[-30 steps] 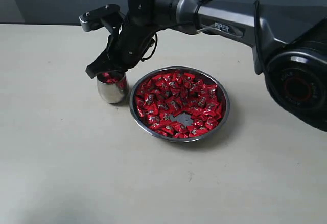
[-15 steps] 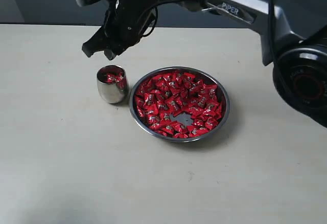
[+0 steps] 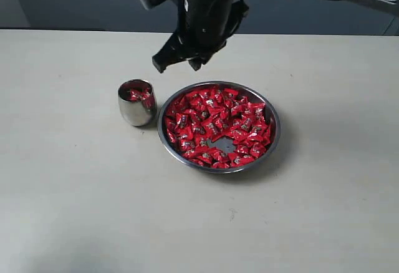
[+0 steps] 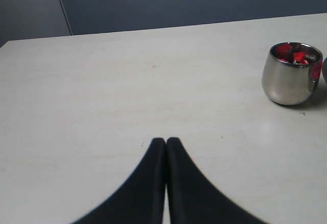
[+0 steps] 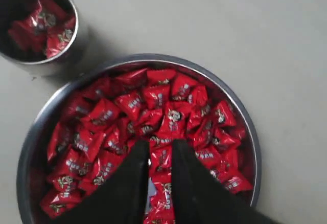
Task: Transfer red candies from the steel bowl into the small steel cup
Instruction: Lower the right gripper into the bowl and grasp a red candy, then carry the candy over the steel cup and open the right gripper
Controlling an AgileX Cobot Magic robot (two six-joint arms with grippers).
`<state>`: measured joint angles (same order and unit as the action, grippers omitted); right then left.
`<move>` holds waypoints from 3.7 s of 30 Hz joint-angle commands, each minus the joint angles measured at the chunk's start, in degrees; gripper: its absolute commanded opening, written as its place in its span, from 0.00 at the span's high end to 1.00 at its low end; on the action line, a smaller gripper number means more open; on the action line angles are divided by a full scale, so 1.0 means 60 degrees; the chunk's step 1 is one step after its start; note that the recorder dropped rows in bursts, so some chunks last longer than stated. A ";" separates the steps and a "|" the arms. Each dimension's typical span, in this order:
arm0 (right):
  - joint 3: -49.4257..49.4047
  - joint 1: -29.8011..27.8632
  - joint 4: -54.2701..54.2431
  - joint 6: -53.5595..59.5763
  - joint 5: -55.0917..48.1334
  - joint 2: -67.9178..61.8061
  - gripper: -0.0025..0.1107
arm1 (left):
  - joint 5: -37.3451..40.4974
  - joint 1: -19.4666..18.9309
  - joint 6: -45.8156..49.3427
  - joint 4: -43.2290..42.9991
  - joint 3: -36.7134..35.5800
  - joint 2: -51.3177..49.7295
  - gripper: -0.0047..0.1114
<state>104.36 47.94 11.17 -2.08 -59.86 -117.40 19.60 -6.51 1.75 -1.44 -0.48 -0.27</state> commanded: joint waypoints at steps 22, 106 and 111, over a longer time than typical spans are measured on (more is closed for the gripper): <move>-0.4427 -0.1331 -0.3799 0.2133 0.3496 0.0392 0.83 | -0.0062 0.0052 -0.0011 -0.0019 0.0079 0.0046 0.96; 0.1087 0.0196 -0.4267 0.2599 0.2664 -0.1682 0.87 | -0.0062 0.0052 -0.0011 -0.0019 0.0079 0.0046 0.96; 0.1442 0.0196 -0.4267 0.2599 0.2551 -0.2398 0.87 | -0.0062 0.0052 -0.0011 -0.0019 0.0079 0.0046 0.96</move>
<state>112.05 49.16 -15.12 13.13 -44.07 -130.26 19.60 -6.51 1.75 -1.44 -0.48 -0.27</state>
